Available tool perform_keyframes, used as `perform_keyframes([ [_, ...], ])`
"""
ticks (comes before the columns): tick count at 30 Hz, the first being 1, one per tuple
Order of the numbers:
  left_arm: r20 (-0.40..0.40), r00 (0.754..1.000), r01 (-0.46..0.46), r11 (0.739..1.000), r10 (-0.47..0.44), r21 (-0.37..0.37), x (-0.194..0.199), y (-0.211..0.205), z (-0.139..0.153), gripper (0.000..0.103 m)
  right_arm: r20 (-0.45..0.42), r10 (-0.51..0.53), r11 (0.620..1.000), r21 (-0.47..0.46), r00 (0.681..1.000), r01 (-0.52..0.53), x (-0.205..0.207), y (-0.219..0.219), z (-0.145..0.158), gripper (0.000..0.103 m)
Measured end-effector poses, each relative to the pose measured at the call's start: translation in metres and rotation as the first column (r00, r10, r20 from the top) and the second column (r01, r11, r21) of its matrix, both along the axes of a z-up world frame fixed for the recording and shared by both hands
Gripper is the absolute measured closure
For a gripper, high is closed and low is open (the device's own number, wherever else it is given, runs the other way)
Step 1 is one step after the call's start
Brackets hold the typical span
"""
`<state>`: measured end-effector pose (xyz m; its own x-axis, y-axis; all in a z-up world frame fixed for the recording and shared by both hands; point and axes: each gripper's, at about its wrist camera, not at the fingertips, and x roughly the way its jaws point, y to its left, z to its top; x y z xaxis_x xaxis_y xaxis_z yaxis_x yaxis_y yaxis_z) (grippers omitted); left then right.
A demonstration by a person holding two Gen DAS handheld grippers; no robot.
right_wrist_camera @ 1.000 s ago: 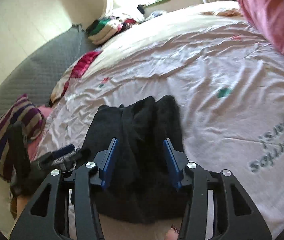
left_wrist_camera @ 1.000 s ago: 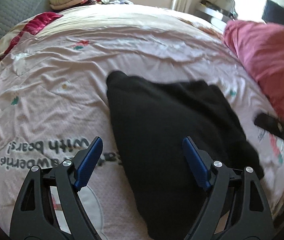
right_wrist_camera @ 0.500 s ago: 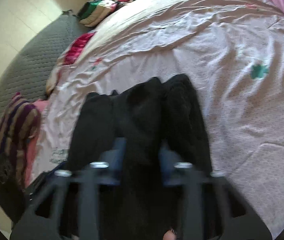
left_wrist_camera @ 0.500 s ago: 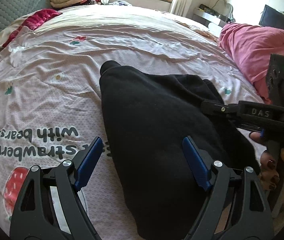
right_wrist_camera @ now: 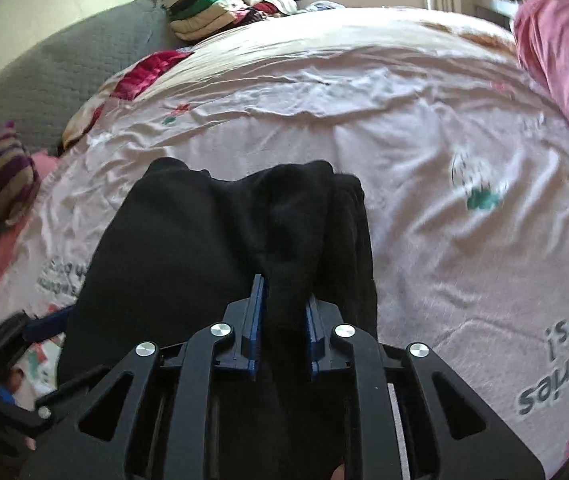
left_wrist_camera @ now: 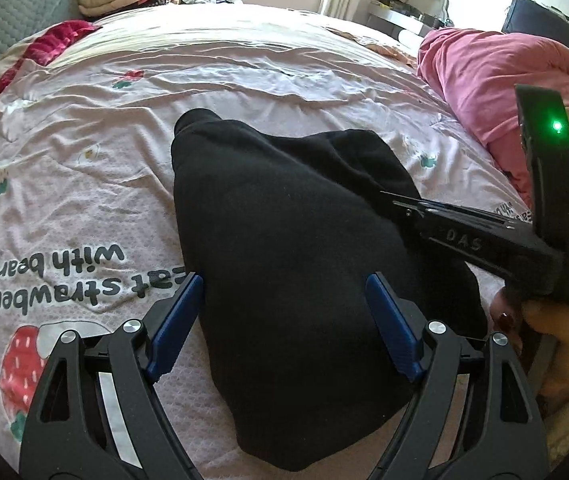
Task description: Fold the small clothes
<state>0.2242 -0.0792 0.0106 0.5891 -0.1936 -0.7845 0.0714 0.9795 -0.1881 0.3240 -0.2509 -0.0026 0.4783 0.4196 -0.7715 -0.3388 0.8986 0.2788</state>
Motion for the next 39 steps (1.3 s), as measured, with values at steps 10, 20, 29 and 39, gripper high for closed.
perform_keyframes([
  [10, -0.008, 1.000, -0.011, 0.999, 0.011, -0.034, -0.007, 0.006, -0.002, 0.028, -0.049, 0.048, 0.990, 0.135, 0.998, -0.041, -0.037, -0.030, 0.014, 0.060],
  [20, -0.011, 1.000, -0.019, 0.998, 0.018, -0.059, -0.019, 0.005, -0.003, 0.028, -0.058, 0.127, 0.988, 0.098, 0.990, -0.121, -0.068, -0.032, 0.005, 0.086],
  [29, -0.012, 1.000, 0.008, 0.998, -0.009, -0.060, -0.030, -0.004, -0.001, 0.028, 0.006, 0.107, 0.994, -0.031, 0.994, -0.106, -0.078, -0.034, 0.015, 0.087],
  [39, -0.062, 0.998, -0.003, 0.996, -0.002, -0.089, -0.030, 0.001, -0.016, 0.028, -0.004, 0.059, 0.998, -0.032, 0.998, -0.059, -0.085, -0.036, 0.008, 0.068],
])
